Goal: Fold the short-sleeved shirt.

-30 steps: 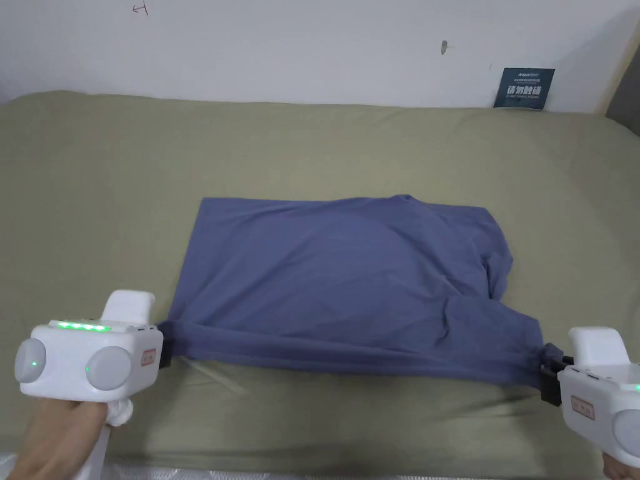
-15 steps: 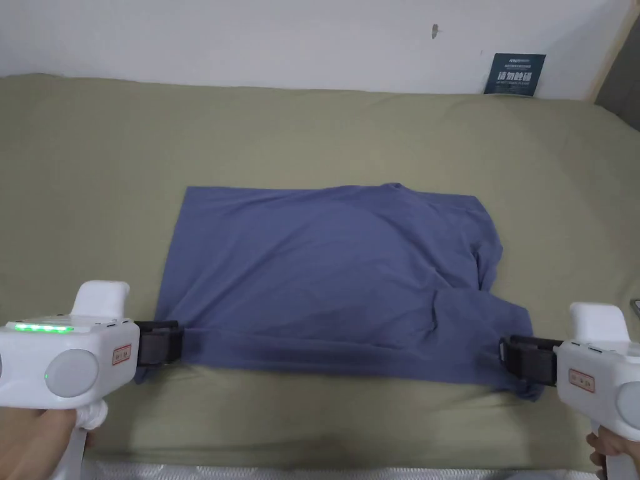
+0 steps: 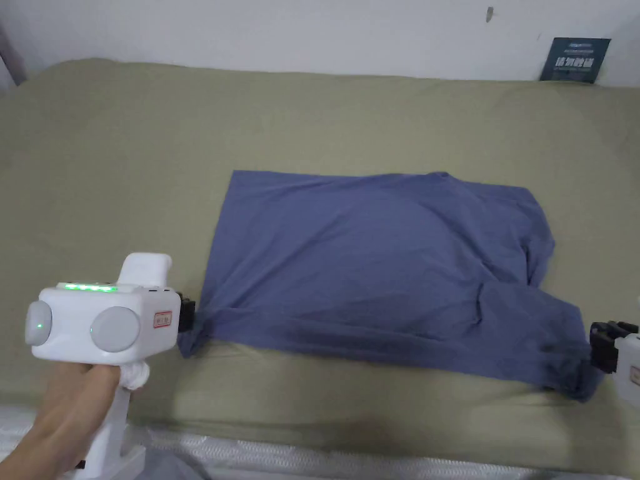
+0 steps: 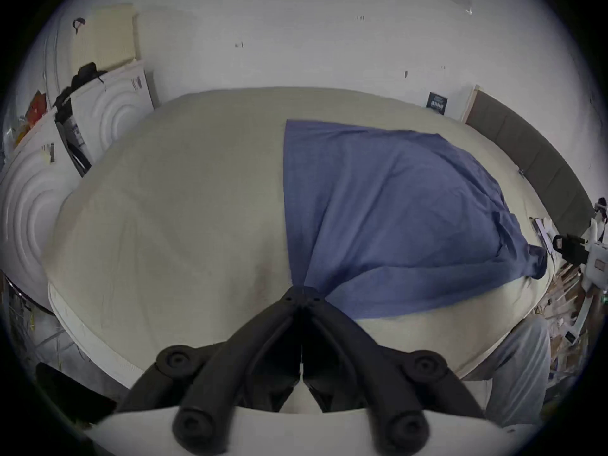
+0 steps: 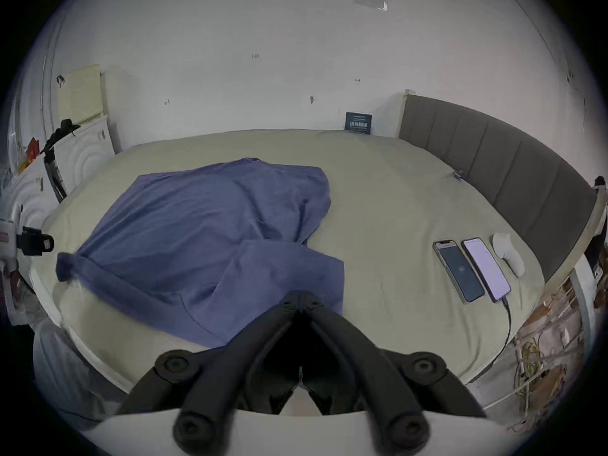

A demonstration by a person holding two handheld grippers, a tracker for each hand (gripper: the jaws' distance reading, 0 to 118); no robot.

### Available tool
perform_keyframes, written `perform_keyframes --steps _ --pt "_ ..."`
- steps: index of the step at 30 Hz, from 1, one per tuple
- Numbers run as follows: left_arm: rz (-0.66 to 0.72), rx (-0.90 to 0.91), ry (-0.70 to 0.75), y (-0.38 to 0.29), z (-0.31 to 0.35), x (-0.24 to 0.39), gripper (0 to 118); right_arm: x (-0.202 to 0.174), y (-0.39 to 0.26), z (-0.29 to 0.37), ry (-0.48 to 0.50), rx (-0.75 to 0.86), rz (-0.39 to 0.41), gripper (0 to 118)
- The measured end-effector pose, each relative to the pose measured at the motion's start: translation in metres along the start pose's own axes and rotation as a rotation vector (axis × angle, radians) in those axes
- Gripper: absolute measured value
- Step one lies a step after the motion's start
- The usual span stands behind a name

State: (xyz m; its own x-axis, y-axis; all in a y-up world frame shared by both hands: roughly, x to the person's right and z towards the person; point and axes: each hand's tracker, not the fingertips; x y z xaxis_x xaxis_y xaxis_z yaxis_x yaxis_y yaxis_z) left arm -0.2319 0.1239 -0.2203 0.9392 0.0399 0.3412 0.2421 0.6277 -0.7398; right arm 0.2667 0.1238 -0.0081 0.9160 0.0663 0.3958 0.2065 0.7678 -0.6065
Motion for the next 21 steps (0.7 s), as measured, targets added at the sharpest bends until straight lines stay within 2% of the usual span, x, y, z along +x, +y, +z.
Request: perform_keyframes --steps 2,3,5,6,8,9,11,12,21 --pt "0.013 -0.026 -0.030 0.002 -0.003 0.001 24 0.000 0.000 0.003 -0.002 0.014 -0.020 0" --pt "0.007 -0.042 -0.026 0.003 -0.006 0.002 24 -0.001 -0.002 0.007 0.001 0.005 -0.024 0" --pt "-0.023 -0.058 0.002 0.003 -0.017 0.005 108 -0.005 -0.004 0.003 0.000 -0.007 -0.026 0" --pt "-0.025 -0.065 0.034 0.001 -0.026 0.006 118 0.003 -0.006 -0.005 0.012 -0.027 -0.037 0" --pt "-0.026 -0.060 0.017 0.003 -0.028 0.008 104 0.005 -0.007 -0.011 0.002 -0.046 -0.024 0" --pt "-0.020 -0.085 0.010 0.006 -0.028 0.010 88 0.006 -0.008 -0.013 -0.002 -0.053 -0.023 0" --pt "0.007 -0.099 -0.004 0.006 -0.026 0.013 4 0.016 -0.010 -0.021 0.001 -0.073 -0.046 0" --pt "0.011 -0.096 -0.010 0.006 -0.025 0.014 1 0.019 -0.010 -0.022 0.006 -0.076 -0.053 0" --pt "0.024 -0.094 -0.019 0.002 -0.027 0.011 0 0.024 -0.014 -0.025 0.016 -0.097 -0.026 1"
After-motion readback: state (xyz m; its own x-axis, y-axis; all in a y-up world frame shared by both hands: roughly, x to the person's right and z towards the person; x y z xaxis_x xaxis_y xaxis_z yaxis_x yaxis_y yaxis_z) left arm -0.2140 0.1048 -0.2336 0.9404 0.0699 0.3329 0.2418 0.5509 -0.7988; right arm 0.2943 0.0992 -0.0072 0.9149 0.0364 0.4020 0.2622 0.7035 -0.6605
